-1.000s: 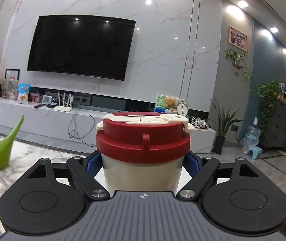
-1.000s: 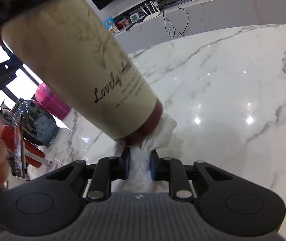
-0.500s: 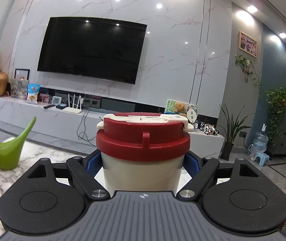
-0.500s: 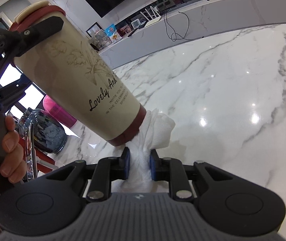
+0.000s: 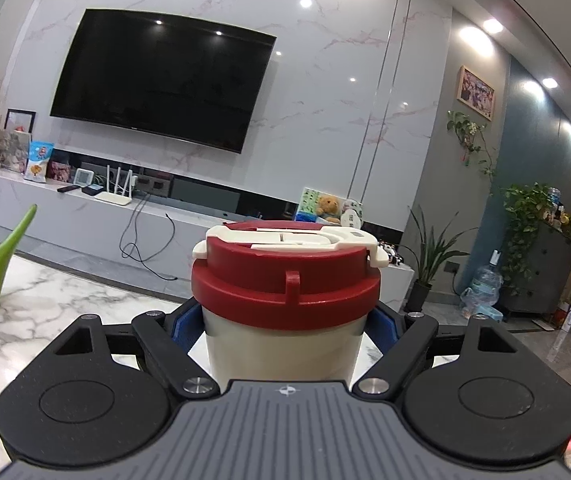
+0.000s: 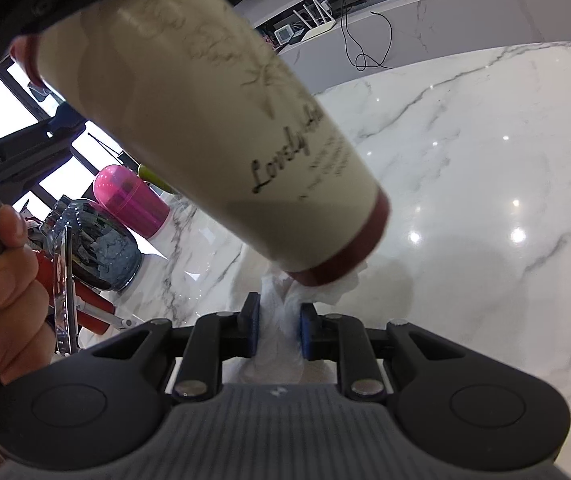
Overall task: Clean container
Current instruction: 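Tilt the tumbler base toward the towel with the left gripper while right gripper wipes the bottom, then move the right gripper with the towel away from the tumbler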
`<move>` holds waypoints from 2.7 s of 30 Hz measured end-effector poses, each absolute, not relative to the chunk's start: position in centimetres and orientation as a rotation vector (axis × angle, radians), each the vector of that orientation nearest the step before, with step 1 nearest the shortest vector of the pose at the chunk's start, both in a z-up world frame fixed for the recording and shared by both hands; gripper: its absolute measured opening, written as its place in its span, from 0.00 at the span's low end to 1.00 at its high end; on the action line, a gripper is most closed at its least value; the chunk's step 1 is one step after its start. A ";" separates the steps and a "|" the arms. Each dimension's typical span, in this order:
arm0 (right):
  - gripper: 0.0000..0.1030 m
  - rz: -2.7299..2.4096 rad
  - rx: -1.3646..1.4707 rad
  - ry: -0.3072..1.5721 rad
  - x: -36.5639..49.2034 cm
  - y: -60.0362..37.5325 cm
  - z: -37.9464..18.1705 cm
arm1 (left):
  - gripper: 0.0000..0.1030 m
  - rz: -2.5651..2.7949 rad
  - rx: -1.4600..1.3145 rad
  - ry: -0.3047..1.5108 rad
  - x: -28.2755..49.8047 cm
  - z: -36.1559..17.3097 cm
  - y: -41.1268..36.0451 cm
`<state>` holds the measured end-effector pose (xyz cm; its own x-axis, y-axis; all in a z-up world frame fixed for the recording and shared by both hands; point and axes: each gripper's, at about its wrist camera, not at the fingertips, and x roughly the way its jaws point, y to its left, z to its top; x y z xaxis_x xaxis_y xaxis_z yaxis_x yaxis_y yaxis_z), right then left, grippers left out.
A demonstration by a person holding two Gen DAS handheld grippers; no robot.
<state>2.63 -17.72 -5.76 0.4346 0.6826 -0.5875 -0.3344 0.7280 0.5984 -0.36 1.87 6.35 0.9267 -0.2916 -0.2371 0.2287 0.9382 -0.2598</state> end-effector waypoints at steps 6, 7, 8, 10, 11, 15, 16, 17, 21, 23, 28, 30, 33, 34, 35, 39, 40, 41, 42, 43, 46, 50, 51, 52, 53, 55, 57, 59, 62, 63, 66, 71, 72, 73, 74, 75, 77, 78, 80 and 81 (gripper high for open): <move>0.21 0.606 0.429 0.913 2.9 -18.4 -5.9 | 0.79 -0.271 -0.244 0.286 -0.2 6.4 2.3; 0.21 0.598 0.427 0.912 3.0 -18.5 -5.9 | 0.79 -0.269 -0.248 0.288 -0.1 6.4 2.4; 0.21 0.593 0.428 0.910 3.0 -18.7 -5.8 | 0.79 -0.262 -0.246 0.289 -0.1 6.4 2.4; 0.21 0.587 0.431 0.907 3.1 -19.0 -5.8 | 0.79 -0.250 -0.248 0.291 0.0 6.4 2.7; 0.21 0.583 0.430 0.904 3.1 -19.2 -5.7 | 0.79 -0.247 -0.252 0.291 0.1 6.4 2.8; 0.21 0.576 0.419 0.895 3.2 -19.5 -5.5 | 0.79 -0.234 -0.262 0.288 0.2 6.4 3.5; 0.21 0.573 0.417 0.893 3.2 -19.6 -5.4 | 0.79 -0.229 -0.261 0.286 0.2 6.5 3.6; 0.21 0.568 0.416 0.891 3.2 -19.7 -5.4 | 0.79 -0.224 -0.258 0.285 0.1 6.5 3.7; 0.21 0.535 0.416 0.879 3.5 -19.9 -5.3 | 0.79 -0.204 -0.256 0.280 0.0 6.6 4.1; 0.21 0.511 0.427 0.867 3.7 -20.2 -5.2 | 0.79 -0.196 -0.254 0.277 0.0 6.7 4.3; 0.21 0.492 0.459 0.830 4.2 -21.4 -5.1 | 0.79 -0.213 -0.287 0.283 0.1 6.8 4.7; 0.21 0.530 0.464 0.831 4.3 -21.3 -5.2 | 0.78 -0.230 -0.302 0.284 0.1 6.8 4.7; 0.21 0.566 0.450 0.844 4.2 -20.6 -5.5 | 0.78 -0.247 -0.312 0.272 0.0 6.8 4.7; 0.21 0.579 0.447 0.847 4.1 -20.4 -5.6 | 0.79 -0.251 -0.318 0.269 0.0 6.9 4.7; 0.21 0.592 0.444 0.851 4.1 -20.1 -5.6 | 0.79 -0.255 -0.324 0.269 0.0 6.8 4.8; 0.21 0.625 0.425 0.855 3.8 -19.2 -5.8 | 0.79 -0.261 -0.336 0.274 0.1 6.7 4.9; 0.21 0.635 0.424 0.856 3.8 -18.9 -5.8 | 0.79 -0.261 -0.337 0.276 0.1 6.7 4.9; 0.21 0.645 0.425 0.855 3.7 -18.7 -5.8 | 0.78 -0.263 -0.338 0.280 0.1 6.6 4.8; 0.21 0.652 0.422 0.854 3.7 -18.4 -5.8 | 0.78 -0.262 -0.333 0.281 0.1 6.6 4.7; 0.21 0.656 0.415 0.853 3.5 -18.1 -5.8 | 0.78 -0.262 -0.328 0.282 0.1 6.6 4.6; 0.21 0.673 0.420 0.859 3.4 -17.6 -6.0 | 0.78 -0.255 -0.301 0.274 -0.1 6.7 4.2; 0.21 0.689 0.404 0.864 3.2 -17.1 -5.8 | 0.79 -0.239 -0.272 0.265 -0.3 6.8 3.8; 0.21 0.689 0.407 0.864 3.2 -17.2 -5.7 | 0.79 -0.234 -0.266 0.262 -0.3 6.8 3.8; 0.21 0.689 0.412 0.864 3.3 -17.2 -5.6 | 0.79 -0.230 -0.257 0.256 -0.4 6.8 3.7; 0.21 0.689 0.416 0.863 3.3 -17.3 -5.4 | 0.79 -0.225 -0.248 0.250 -0.5 6.9 3.6; 0.21 0.690 0.426 0.863 3.4 -17.8 -5.2 | 0.79 -0.215 -0.227 0.240 -0.7 7.0 3.4; 0.21 0.691 0.441 0.868 3.3 -18.2 -5.3 | 0.79 -0.203 -0.205 0.235 -0.8 7.0 3.3; 0.21 0.690 0.454 0.872 3.3 -18.4 -5.4 | 0.79 -0.192 -0.192 0.234 -0.7 7.1 3.2; 0.21 0.684 0.466 0.878 3.4 -18.6 -5.4 | 0.79 -0.179 -0.195 0.241 -0.6 6.9 3.3; 0.21 0.681 0.469 0.880 3.5 -18.6 -5.5 | 0.79 -0.176 -0.196 0.244 -0.5 6.9 3.3; 0.21 0.671 0.473 0.883 3.7 -18.7 -5.4 | 0.79 -0.167 -0.196 0.253 -0.4 6.8 3.3; 0.21 0.633 0.471 0.882 4.1 -19.6 -5.3 | 0.79 -0.159 -0.195 0.263 -0.3 6.7 3.4; 0.21 0.622 0.471 0.882 4.2 -19.8 -5.3 | 0.79 -0.158 -0.193 0.265 -0.2 6.7 3.3; 0.21 0.612 0.471 0.883 4.4 -20.0 -5.4 | 0.79 -0.157 -0.192 0.268 -0.2 6.7 3.3; 0.21 0.597 0.465 0.880 4.5 -20.2 -5.4 | 0.79 -0.155 -0.191 0.270 -0.1 6.6 3.2; 0.21 0.580 0.458 0.877 4.6 -20.5 -5.3 | 0.79 -0.154 -0.191 0.272 -0.1 6.6 3.4; 0.21 0.543 0.441 0.869 4.9 -21.0 -5.3 | 0.79 -0.150 -0.192 0.281 0.1 6.5 3.4; 0.21 0.523 0.432 0.861 5.0 -21.3 -5.2 | 0.79 -0.148 -0.189 0.286 0.2 6.4 3.4; 0.21 0.485 0.423 0.845 5.2 -22.0 -5.2 | 0.79 -0.145 -0.187 0.296 0.4 6.2 3.3; 0.21 0.466 0.422 0.838 5.4 -22.4 -5.1 | 0.79 -0.143 -0.186 0.302 0.5 6.0 3.3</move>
<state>5.36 -22.35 -5.14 0.5811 0.5462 -0.6032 -0.2243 0.8200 0.5265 0.51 3.26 6.04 0.9449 -0.1677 -0.2812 0.1122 0.9727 -0.2032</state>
